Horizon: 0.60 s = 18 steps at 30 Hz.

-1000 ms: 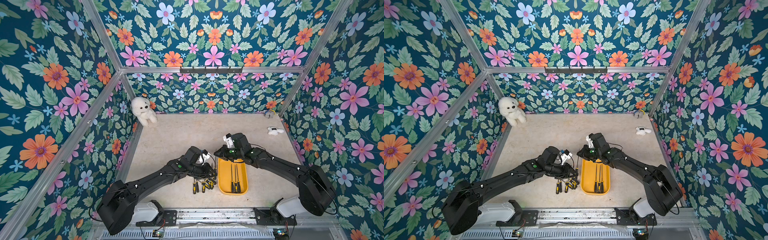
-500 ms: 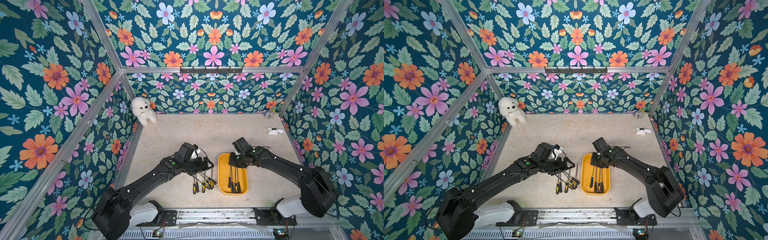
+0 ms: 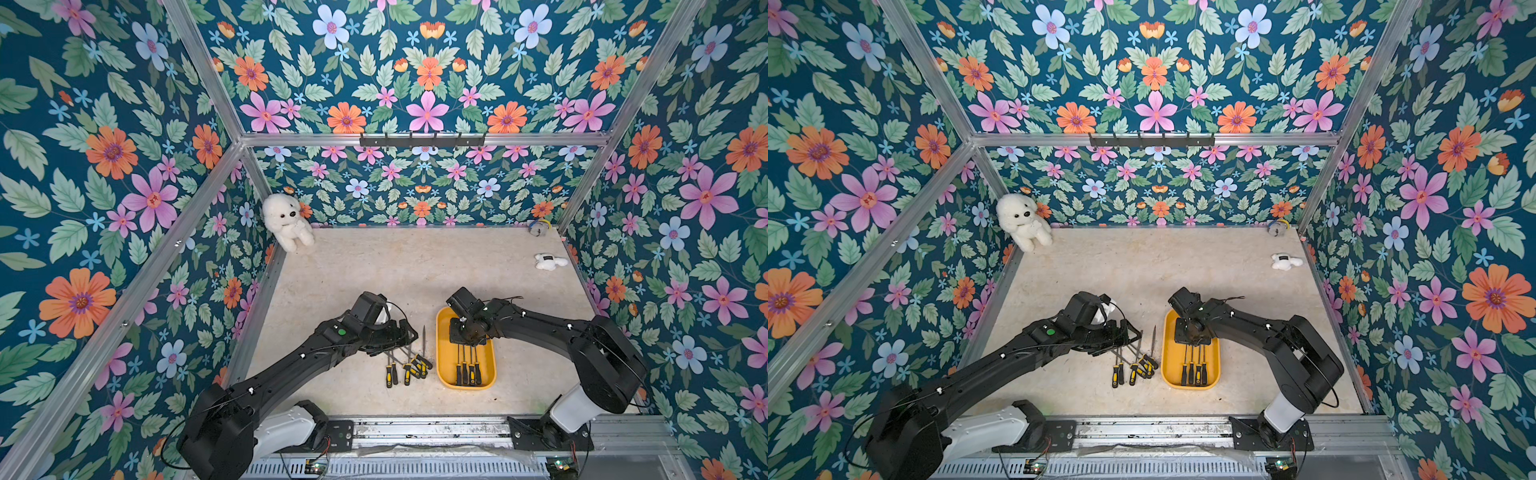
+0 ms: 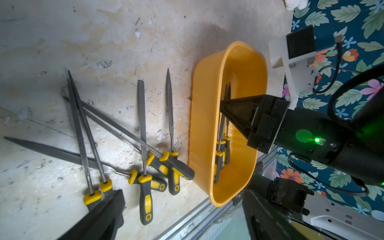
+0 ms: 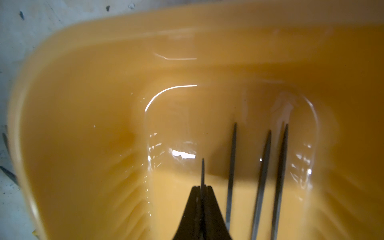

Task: Put the file tool into the storage box
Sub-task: Place the file tool in the storage box.

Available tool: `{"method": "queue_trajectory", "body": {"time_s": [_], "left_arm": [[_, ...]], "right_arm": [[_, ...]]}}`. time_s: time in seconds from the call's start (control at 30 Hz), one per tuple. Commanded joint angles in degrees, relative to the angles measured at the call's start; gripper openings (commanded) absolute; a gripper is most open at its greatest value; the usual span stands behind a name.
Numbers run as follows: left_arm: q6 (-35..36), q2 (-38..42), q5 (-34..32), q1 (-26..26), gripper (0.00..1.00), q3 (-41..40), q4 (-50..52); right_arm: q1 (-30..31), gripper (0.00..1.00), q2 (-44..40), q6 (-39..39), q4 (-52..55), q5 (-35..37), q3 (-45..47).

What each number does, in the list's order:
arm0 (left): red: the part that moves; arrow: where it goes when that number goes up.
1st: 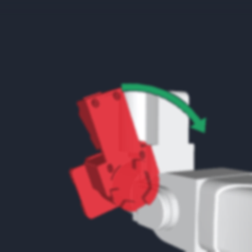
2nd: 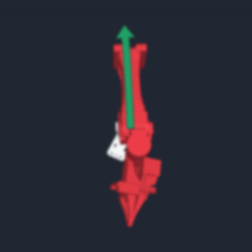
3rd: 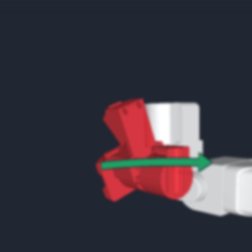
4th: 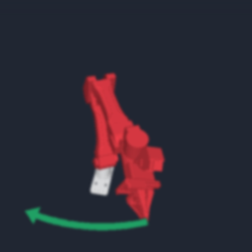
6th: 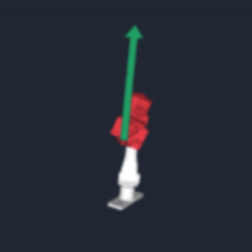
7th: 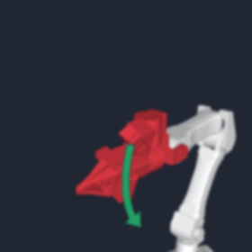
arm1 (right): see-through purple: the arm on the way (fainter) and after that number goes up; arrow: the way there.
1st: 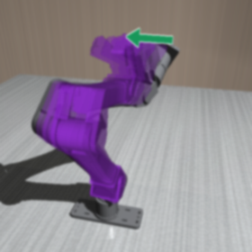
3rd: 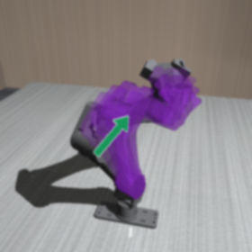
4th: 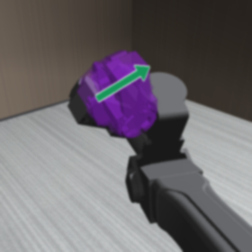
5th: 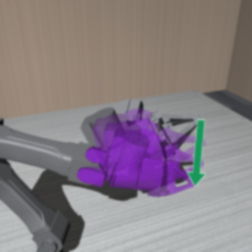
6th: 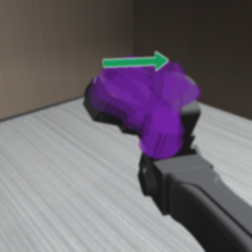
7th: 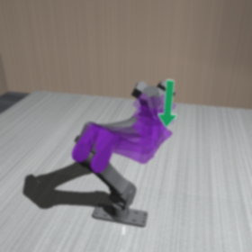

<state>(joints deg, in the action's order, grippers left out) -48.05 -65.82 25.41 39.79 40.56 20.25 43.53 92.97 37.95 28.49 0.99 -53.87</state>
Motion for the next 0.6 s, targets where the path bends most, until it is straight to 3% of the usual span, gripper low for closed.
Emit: {"method": "queue_trajectory", "body": {"time_s": [0.0, 0.33, 0.57], "left_arm": [[-0.5, 0.5, -1.2, -0.2, 0.95, -0.5, -0.2], [-1.4, 0.5, -2.0, -0.3, 0.95, -2.4, -1.0], [-4.4, 1.9, -3.6, -0.3, 0.96, -5.0, -1.9]], "right_arm": [[0.3, 0.00, 0.5, 0.2, 0.2, 3.0, -0.1], [1.1, 0.00, 1.2, 0.6, -1.6, 4.2, 1.5], [1.1, 0.21, 0.1, 0.8, -1.1, 4.8, 1.5]]}}
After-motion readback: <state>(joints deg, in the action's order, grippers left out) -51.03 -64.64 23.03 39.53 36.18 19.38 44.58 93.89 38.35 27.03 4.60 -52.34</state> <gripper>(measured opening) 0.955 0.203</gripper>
